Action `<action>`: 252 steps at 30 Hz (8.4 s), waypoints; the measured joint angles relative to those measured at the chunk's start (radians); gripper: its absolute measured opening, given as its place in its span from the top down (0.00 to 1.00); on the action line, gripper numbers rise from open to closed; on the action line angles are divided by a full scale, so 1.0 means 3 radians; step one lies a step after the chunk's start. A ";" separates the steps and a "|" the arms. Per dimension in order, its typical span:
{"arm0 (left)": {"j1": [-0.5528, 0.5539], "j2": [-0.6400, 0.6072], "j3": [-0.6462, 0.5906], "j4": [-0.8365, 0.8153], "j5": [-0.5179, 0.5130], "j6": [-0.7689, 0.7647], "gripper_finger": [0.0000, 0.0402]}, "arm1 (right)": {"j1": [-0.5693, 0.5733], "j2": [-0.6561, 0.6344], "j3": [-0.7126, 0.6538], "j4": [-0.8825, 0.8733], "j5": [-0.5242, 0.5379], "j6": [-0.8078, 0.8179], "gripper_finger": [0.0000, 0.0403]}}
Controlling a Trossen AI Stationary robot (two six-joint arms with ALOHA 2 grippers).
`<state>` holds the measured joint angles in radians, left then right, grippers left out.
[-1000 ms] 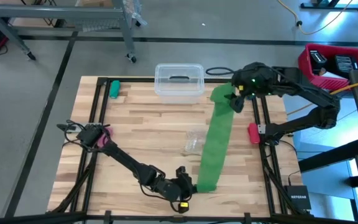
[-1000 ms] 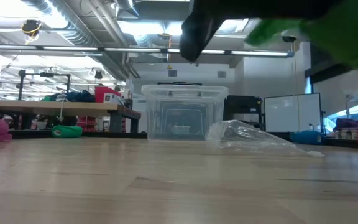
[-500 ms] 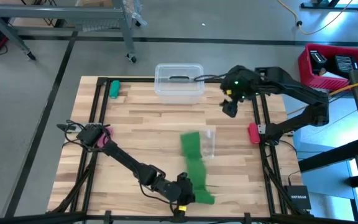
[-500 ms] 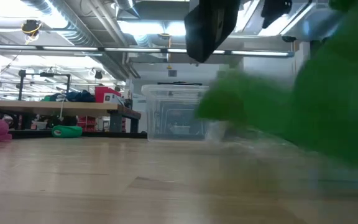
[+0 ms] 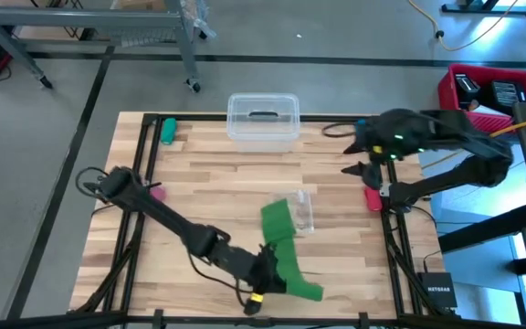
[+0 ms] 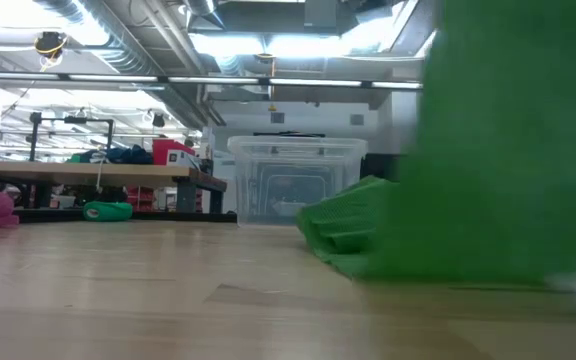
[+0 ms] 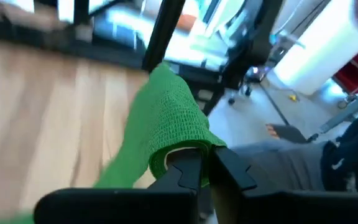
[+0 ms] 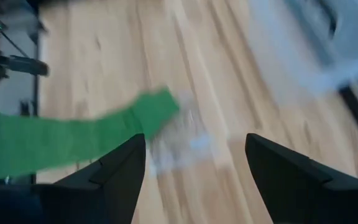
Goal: Roll bandage
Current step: Roll the green bandage
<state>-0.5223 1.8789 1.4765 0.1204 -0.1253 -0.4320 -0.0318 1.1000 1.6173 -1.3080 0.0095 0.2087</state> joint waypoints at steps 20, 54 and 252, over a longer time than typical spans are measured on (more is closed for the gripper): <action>0.0415 -0.1189 0.0003 -0.0231 -0.0855 0.1116 0.97 | 0.1005 -0.0786 -0.1925 0.2783 0.0297 -0.0262 0.31; 0.0348 -0.1403 0.0119 -0.0563 -0.0787 0.1115 0.97 | 0.0999 -0.0725 -0.2664 0.4303 0.1285 -0.1766 0.99; -0.0190 -0.0061 0.0121 -0.0457 -0.1906 0.2213 0.97 | 0.1839 0.0572 -0.0354 0.4491 0.2983 -0.2274 0.99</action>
<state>-0.5793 1.8606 1.5127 -0.0166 -0.6970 0.2318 0.5197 1.2716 1.5112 0.0393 0.9043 -0.4736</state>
